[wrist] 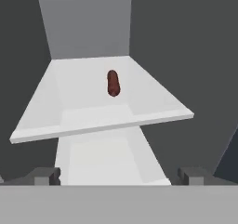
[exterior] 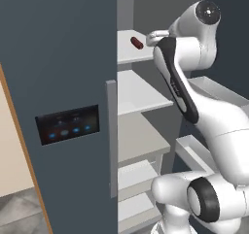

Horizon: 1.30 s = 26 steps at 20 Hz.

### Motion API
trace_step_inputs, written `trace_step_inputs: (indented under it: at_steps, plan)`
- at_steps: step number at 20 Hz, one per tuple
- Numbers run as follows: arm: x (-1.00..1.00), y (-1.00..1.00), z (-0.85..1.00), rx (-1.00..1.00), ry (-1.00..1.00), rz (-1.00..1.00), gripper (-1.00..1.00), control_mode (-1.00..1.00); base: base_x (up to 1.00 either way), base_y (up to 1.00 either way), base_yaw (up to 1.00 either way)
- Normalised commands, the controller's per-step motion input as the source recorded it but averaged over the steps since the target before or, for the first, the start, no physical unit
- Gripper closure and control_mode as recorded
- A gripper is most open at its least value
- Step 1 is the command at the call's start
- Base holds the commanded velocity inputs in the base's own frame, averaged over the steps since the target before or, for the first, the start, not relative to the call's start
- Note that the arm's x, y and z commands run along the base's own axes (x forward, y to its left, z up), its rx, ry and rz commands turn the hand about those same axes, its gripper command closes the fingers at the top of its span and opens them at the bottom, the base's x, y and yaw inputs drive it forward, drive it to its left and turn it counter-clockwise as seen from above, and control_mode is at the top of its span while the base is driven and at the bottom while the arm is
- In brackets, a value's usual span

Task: Retrieve the sausage and cheese from the fridge and place them on the cutting board on the counter.

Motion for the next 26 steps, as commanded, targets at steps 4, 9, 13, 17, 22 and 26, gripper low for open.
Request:
trace_step_inputs:
  at_steps: [4,9,13,17,22,26]
  plan:
    - [0.53,0.05,-0.34,-0.04,0.00,0.00,-1.00,-1.00,0.00,0.00,0.00]
    - [0.48,0.00,-0.37,-0.02,0.00,0.00,-1.00,-1.00,0.00,0.00,0.00]
    - [0.57,0.00,0.01,0.00,0.03,0.00,-1.00,-1.00,0.00,0.00,0.00]
    - [0.63,0.00,0.00,0.00,0.06,0.00,-1.00,-1.00,0.00,0.00,0.00]
    - [0.59,0.00,0.00,0.00,0.11,0.00,-1.00,-1.00,0.00,0.00,0.00]
    - [0.45,0.01,0.00,0.00,0.06,0.00,-1.00,-1.00,0.00,0.00,0.00]
